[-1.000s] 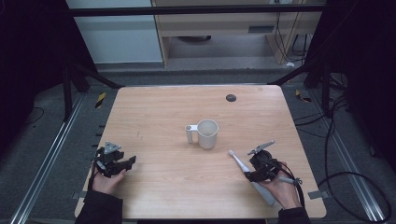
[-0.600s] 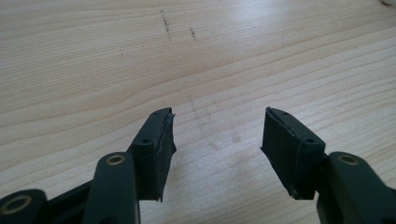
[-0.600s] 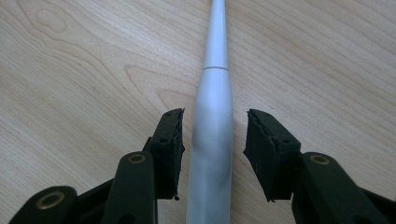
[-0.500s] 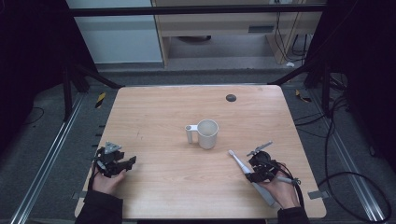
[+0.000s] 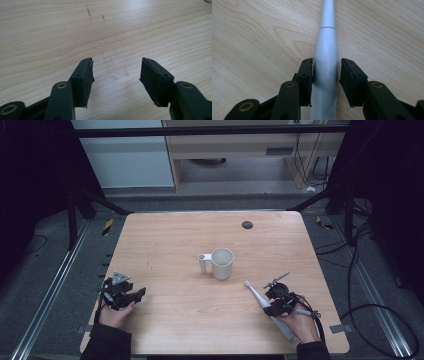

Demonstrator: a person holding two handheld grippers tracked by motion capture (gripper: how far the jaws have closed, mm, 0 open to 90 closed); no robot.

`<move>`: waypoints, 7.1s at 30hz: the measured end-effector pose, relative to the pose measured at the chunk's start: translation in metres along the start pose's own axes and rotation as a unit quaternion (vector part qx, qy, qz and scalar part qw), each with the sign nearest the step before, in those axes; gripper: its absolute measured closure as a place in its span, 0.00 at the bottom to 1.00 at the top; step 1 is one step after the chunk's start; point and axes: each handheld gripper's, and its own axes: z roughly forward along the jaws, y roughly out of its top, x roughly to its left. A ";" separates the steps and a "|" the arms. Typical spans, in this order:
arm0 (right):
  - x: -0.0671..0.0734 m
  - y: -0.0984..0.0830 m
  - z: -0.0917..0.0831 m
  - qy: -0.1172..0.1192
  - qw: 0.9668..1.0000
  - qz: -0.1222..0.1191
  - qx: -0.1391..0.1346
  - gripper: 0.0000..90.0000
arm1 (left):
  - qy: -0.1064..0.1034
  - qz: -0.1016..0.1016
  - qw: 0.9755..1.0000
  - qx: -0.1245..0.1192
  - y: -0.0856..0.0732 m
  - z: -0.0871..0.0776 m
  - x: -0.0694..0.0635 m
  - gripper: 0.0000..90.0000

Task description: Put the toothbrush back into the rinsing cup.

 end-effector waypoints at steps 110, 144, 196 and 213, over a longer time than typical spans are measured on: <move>-0.009 0.079 -0.066 0.037 0.853 0.119 -0.506 0.74 | 0.011 0.002 1.000 -0.012 -0.001 -0.001 0.000 0.49; 0.014 0.148 -0.044 0.051 0.838 0.113 -0.532 0.74 | 0.016 0.005 1.000 -0.018 0.000 -0.001 -0.001 0.49; 0.039 0.148 0.019 0.025 0.890 0.083 -0.448 0.74 | 0.016 0.007 1.000 -0.021 0.000 -0.002 -0.001 0.49; 0.043 0.147 0.028 0.022 0.913 0.067 -0.403 0.73 | 0.016 0.007 1.000 -0.021 0.000 -0.002 -0.001 0.49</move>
